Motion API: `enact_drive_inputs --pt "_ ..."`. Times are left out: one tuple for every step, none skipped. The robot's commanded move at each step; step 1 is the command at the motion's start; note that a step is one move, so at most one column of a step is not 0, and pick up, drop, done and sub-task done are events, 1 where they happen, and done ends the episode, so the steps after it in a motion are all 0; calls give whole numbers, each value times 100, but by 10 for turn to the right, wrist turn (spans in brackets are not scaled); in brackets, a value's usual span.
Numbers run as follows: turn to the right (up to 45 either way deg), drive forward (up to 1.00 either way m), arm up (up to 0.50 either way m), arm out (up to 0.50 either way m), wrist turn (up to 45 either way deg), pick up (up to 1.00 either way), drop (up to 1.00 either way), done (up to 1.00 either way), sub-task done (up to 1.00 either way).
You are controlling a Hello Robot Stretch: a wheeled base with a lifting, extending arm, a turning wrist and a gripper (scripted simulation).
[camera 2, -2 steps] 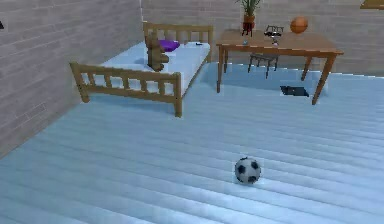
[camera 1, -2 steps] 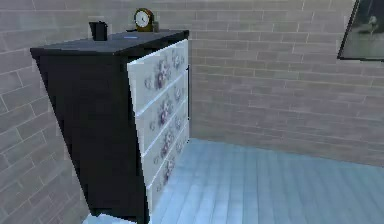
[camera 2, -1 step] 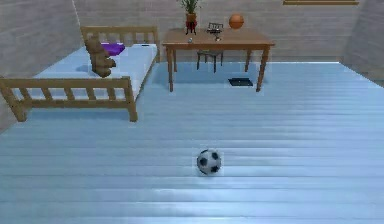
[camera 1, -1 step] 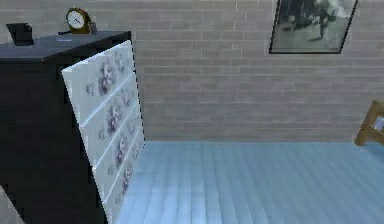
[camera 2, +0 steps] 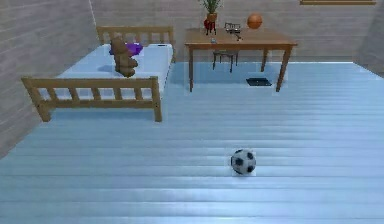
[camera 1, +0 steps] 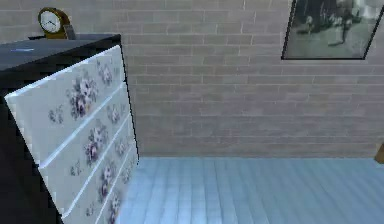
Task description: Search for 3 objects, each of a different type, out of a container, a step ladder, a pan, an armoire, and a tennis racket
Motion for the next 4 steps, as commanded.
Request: enact_drive_inputs --pt "-330 0 0 0 0 0 0 0 0" --pt "0 0 0 0 0 0 0 0 100" --pt "450 0 0 0 0 0 0 0 0" --pt "450 0 0 0 0 0 0 0 0"
